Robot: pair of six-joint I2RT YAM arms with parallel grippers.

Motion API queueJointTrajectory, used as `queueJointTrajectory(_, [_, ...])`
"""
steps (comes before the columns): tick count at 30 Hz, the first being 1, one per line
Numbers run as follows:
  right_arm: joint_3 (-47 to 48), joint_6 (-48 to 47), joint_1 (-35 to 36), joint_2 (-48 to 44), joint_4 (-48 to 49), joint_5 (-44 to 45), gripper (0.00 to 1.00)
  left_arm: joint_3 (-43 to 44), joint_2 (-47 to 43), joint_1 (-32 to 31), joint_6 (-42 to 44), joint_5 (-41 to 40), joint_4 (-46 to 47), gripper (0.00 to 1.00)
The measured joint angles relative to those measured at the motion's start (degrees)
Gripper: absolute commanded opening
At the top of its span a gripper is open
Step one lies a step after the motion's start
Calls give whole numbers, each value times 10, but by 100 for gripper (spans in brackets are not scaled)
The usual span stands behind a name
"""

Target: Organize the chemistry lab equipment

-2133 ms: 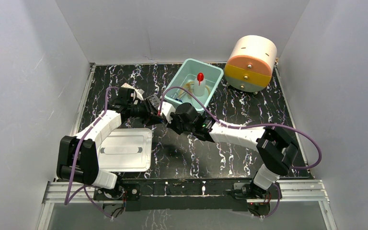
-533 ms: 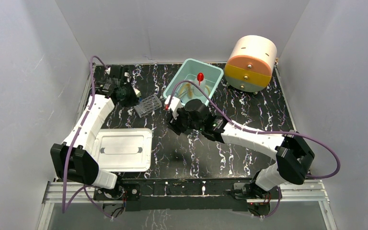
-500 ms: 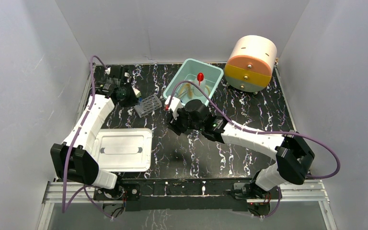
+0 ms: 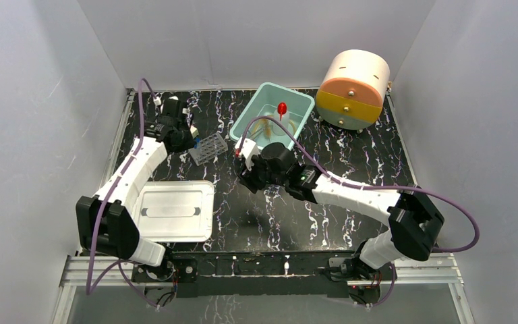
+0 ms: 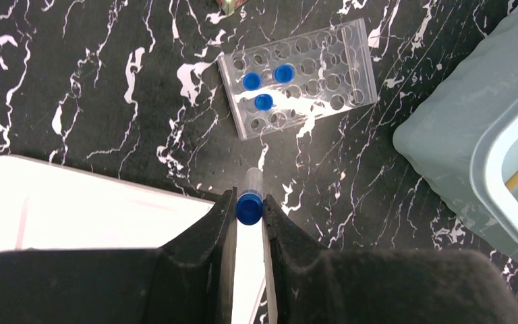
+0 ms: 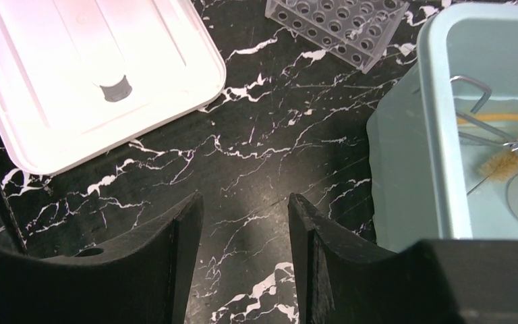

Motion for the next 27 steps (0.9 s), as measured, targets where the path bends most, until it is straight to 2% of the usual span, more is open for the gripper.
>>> queueJointTrajectory(13, [-19,13,0,-4,-1,3,57,0,54,-71,19,-70,34,8])
queueJointTrajectory(27, [-21,15,0,-4,-1,4,57,0,93,-73,39,-97,57,8])
